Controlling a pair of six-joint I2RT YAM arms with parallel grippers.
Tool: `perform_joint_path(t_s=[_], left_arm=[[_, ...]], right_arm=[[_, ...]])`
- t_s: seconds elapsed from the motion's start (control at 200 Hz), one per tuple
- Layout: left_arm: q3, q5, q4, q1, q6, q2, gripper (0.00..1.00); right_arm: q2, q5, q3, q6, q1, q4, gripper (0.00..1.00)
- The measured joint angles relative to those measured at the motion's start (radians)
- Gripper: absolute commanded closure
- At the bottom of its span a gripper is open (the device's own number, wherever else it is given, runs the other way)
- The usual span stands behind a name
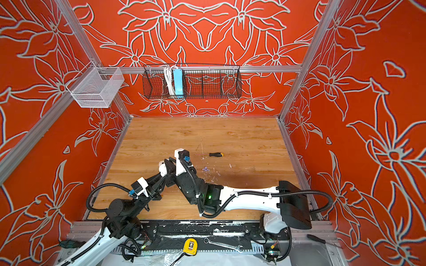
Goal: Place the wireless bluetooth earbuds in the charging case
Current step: 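Lower the earbud stem-first into the open case held by the left gripper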
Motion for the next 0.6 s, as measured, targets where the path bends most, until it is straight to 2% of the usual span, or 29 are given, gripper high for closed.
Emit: perform_joint_path(t_s=[0.601], left_arm=[[0.0,-0.016,-0.031,0.0,0.0,-0.046,1.0]], right_arm=[[0.007,0.04,-0.038,-0.024,0.045,0.058,0.93]])
